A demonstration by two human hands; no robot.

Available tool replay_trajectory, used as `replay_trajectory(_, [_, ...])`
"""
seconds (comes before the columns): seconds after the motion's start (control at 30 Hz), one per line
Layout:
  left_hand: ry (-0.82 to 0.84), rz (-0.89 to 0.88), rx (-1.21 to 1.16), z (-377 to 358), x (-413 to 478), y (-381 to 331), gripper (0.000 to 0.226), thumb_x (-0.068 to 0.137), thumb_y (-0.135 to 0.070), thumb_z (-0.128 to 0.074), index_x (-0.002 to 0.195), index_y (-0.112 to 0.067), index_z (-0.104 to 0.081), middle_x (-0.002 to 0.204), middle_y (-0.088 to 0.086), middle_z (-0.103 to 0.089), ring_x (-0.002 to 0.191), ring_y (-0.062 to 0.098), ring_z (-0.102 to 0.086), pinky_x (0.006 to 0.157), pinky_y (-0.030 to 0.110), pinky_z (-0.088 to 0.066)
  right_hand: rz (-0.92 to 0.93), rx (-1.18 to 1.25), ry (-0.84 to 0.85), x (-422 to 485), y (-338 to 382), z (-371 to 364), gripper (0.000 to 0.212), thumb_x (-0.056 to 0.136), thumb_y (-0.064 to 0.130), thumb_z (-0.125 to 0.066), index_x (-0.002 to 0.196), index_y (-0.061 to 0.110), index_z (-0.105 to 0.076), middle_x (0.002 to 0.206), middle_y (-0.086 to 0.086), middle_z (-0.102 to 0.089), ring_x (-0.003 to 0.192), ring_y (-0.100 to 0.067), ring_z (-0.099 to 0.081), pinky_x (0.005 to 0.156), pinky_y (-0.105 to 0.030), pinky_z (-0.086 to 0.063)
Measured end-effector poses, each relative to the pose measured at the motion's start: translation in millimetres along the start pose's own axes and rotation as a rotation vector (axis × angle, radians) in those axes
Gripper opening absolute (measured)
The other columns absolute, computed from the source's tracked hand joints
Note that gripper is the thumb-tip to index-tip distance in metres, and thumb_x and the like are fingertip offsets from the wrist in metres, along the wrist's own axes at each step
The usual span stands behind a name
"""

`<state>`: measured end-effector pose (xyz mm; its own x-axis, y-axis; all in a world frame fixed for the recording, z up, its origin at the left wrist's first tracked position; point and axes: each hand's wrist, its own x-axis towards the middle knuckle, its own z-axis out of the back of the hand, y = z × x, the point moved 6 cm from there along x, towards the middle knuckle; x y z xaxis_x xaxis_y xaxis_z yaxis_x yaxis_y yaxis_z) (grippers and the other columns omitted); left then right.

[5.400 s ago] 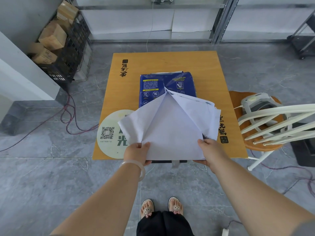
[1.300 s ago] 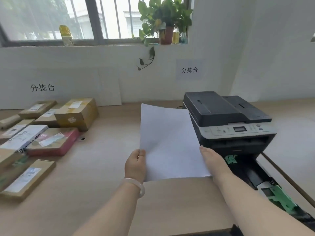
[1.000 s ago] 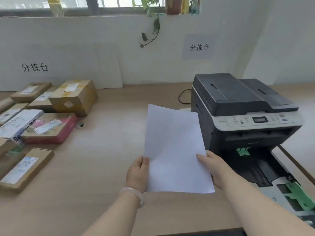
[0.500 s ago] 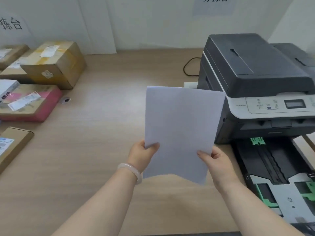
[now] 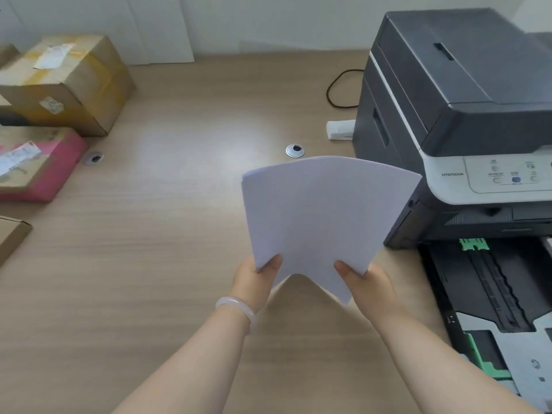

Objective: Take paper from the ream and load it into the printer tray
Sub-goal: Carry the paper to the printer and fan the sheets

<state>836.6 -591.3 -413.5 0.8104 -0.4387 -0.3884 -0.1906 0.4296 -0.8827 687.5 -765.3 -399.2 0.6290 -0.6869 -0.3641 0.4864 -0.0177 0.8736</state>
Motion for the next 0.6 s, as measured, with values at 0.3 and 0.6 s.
replay_trajectory(0.3, [-0.067,0.163,-0.380,28,-6,-4,0.017,0.077,-0.037,-0.069,0.088,-0.024,-0.069,0.096,-0.003,-0.074,0.094,0.021,-0.068,0.085,0.041,-0.054,-0.061,0.473,0.100,-3,33,14,0.023,0.085,0.017,-0.066,0.106,0.006,-0.068,0.100,-0.011,-0.075,0.092,-0.026,-0.070,0.083,-0.038,-0.055])
replay_trajectory(0.6, [0.031,0.337,-0.670,-16,-52,6,0.026,0.085,-0.026,-0.066,0.108,-0.014,-0.066,0.101,0.004,-0.075,0.090,0.023,-0.071,0.078,0.041,-0.057,-0.251,0.566,0.052,-41,22,-39,0.012,0.087,0.014,-0.063,0.099,0.016,-0.066,0.101,-0.004,-0.073,0.092,-0.025,-0.069,0.086,-0.047,-0.054])
